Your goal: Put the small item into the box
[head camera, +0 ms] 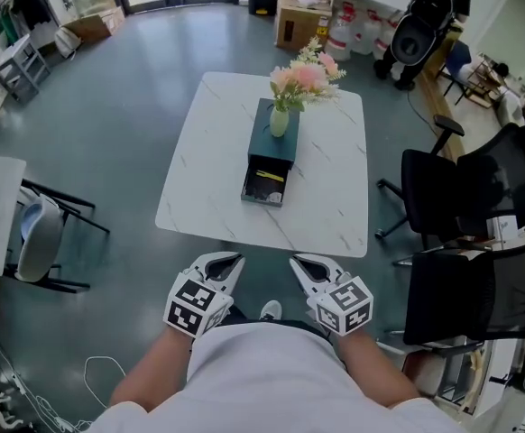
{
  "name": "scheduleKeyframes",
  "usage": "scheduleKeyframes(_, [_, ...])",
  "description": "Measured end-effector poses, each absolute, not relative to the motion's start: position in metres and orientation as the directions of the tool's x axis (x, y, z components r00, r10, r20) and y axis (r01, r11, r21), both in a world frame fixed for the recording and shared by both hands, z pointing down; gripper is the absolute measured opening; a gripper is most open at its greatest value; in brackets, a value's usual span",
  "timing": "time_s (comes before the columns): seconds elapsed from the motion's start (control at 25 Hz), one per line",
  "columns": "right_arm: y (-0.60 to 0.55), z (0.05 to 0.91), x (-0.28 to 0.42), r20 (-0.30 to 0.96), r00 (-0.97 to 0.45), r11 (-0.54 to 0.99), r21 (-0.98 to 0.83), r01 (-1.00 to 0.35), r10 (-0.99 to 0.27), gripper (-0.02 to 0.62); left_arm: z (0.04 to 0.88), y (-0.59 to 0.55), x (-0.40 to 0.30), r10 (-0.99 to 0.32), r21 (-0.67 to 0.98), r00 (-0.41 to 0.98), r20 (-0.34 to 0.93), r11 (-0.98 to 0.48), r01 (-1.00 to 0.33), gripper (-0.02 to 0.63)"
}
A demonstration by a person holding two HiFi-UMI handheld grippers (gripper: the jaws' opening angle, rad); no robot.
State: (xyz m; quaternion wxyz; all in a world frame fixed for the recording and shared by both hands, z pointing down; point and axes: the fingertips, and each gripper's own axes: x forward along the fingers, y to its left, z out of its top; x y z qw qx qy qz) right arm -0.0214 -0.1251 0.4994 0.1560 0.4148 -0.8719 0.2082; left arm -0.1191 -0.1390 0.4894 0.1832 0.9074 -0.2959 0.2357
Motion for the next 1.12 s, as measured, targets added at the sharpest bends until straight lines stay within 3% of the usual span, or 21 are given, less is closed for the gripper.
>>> scheduleKeyframes(1.12, [-0.124, 0.479, -0.055, 0.419, -0.542, 0.496, -0.222, -0.839, -0.729, 0.015, 0.463, -0.147, -0.144, -0.381, 0.144, 0.754, 0.535, -0.838, -0.526, 0.015])
